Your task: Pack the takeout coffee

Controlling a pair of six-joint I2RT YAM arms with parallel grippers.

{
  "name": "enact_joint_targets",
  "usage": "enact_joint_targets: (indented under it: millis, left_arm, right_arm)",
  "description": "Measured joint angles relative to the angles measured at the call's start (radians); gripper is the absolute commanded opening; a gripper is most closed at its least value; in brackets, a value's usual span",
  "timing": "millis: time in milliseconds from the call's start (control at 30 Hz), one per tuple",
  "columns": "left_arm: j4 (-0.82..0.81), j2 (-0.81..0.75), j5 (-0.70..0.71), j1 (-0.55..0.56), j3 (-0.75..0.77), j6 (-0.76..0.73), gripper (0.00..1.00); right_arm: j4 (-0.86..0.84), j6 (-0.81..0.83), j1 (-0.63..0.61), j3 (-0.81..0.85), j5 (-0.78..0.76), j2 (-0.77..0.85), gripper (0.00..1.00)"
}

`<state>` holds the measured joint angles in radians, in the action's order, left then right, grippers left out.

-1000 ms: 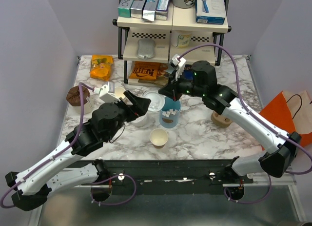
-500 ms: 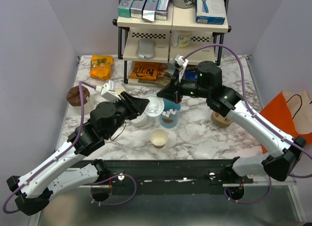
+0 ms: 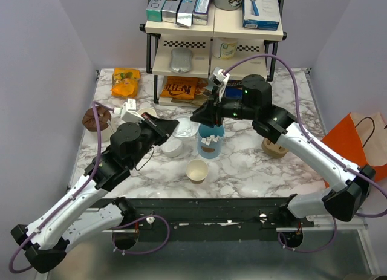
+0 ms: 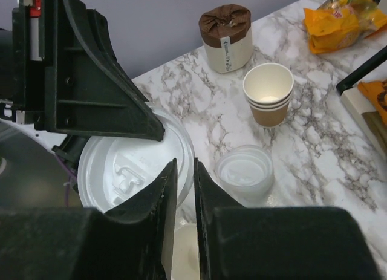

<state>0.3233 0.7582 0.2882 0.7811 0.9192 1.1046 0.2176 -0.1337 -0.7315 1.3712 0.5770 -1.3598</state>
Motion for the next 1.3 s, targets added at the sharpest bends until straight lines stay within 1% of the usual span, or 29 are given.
enact_joint_targets:
  millis: [33, 67, 167, 200, 233, 300, 333, 467, 567, 633, 733, 867, 967, 1033, 1067, 1167, 1200, 1267, 1300]
  left_arm:
    - [0.000, 0.000, -0.005, -0.012, -0.004, 0.014, 0.06]
    - [0.001, 0.002, -0.006, -0.025, -0.009, 0.027, 0.06]
    - [0.013, 0.013, -0.025, -0.056, -0.019, 0.058, 0.05]
    - [0.021, 0.022, -0.036, -0.069, -0.018, 0.071, 0.02]
    - [0.029, 0.031, -0.048, -0.082, -0.018, 0.078, 0.01]
    - [0.076, 0.058, -0.082, -0.111, -0.002, 0.100, 0.00]
    - [0.100, 0.076, -0.101, -0.129, 0.010, 0.111, 0.00]
    - [0.201, 0.153, -0.208, -0.218, 0.069, 0.150, 0.00]
    - [0.242, 0.183, -0.286, -0.260, 0.077, 0.179, 0.00]
    - [0.262, 0.193, -0.343, -0.275, 0.076, 0.201, 0.00]
    - [0.270, 0.193, -0.395, -0.281, 0.074, 0.221, 0.00]
    - [0.274, 0.192, -0.428, -0.283, 0.074, 0.232, 0.00]
    - [0.282, 0.186, -0.449, -0.289, 0.074, 0.234, 0.00]
    - [0.286, 0.182, -0.463, -0.297, 0.074, 0.236, 0.00]
    - [0.285, 0.178, -0.472, -0.302, 0.072, 0.236, 0.00]
    - [0.286, 0.175, -0.488, -0.311, 0.071, 0.237, 0.00]
    - [0.286, 0.175, -0.491, -0.313, 0.071, 0.237, 0.00]
    - [0.286, 0.175, -0.501, -0.314, 0.071, 0.236, 0.00]
    - [0.286, 0.175, -0.505, -0.314, 0.071, 0.236, 0.03]
  right_arm:
    - [-0.001, 0.003, 0.000, 0.000, 0.000, -0.002, 0.55]
    - [-0.003, 0.012, -0.001, 0.000, 0.000, -0.004, 0.68]
    - [-0.006, 0.045, -0.002, 0.000, -0.008, -0.005, 0.80]
    - [-0.008, 0.069, -0.002, 0.000, -0.008, -0.005, 0.82]
    - [-0.014, 0.104, -0.002, -0.003, -0.006, -0.003, 0.90]
    - [-0.051, 0.202, -0.002, -0.050, 0.018, 0.024, 0.94]
    - [-0.082, 0.279, -0.002, -0.109, 0.046, 0.058, 1.00]
    - [-0.198, 0.560, -0.029, -0.366, 0.135, 0.228, 1.00]
    - [-0.210, 0.753, -0.069, -0.420, 0.163, 0.280, 1.00]
    - [-0.228, 0.845, -0.093, -0.419, 0.165, 0.280, 0.99]
    - [-0.232, 0.931, -0.114, -0.416, 0.147, 0.264, 0.97]
    - [-0.221, 1.017, -0.163, -0.393, 0.084, 0.208, 0.92]
    - [-0.217, 1.054, -0.194, -0.391, 0.023, 0.172, 0.83]
    - [-0.217, 1.073, -0.213, -0.391, -0.028, 0.157, 0.67]
    - [-0.217, 1.081, -0.219, -0.391, -0.055, 0.152, 0.58]
    - [-0.222, 1.098, -0.237, -0.391, -0.127, 0.139, 0.54]
    - [-0.224, 1.099, -0.241, -0.391, -0.150, 0.134, 0.50]
    - [-0.227, 1.101, -0.247, -0.391, -0.179, 0.128, 0.46]
    - [-0.230, 1.102, -0.249, -0.391, -0.191, 0.127, 0.39]
